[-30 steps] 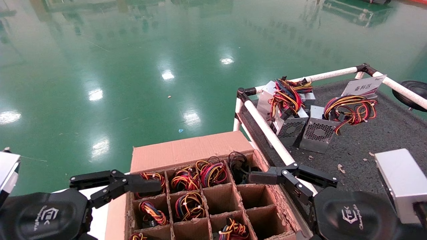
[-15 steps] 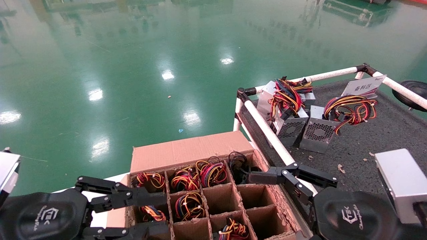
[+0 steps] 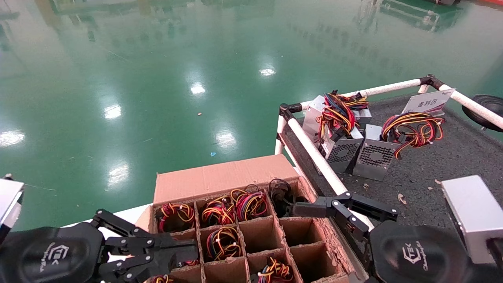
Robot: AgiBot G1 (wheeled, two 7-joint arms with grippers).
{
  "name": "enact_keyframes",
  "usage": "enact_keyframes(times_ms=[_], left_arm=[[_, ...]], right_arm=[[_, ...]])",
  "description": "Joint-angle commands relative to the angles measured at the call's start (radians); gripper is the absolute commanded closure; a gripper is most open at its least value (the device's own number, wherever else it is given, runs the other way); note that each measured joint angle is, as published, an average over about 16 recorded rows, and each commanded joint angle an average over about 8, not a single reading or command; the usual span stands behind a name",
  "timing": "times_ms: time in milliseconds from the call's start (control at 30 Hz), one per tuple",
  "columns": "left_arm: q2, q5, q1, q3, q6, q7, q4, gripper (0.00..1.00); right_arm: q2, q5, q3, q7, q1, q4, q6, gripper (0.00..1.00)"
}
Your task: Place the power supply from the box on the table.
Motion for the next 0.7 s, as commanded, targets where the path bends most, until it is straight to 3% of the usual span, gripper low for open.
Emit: enact_keyframes(times_ms=[33,133,367,400,700], left_arm=[[0.0,0.0,0.0,0.0,0.0,0.0,0.0,1.0],[0.0,0.0,0.0,0.0,0.0,0.0,0.0,0.95],[0.0,0.0,0.0,0.0,0.0,0.0,0.0,0.1],[0.0,0.0,0.0,0.0,0.0,0.0,0.0,0.02],[0.0,0.0,0.0,0.0,0.0,0.0,0.0,0.0]], right_arm=[[0.0,0.0,0.0,0.0,0.0,0.0,0.0,0.0],[0.0,0.0,0.0,0.0,0.0,0.0,0.0,0.0],[-0.007,-0.017,-0.008,0.002,-0.003,-0.002,0.013,0.0],[-0.012,-0.028,-0.014,0.003,-0.004,-0.002,0.022,0.0],[-0.089,-0.197,-0.094,0.038,0.027,-0.05,0.135,0.0]])
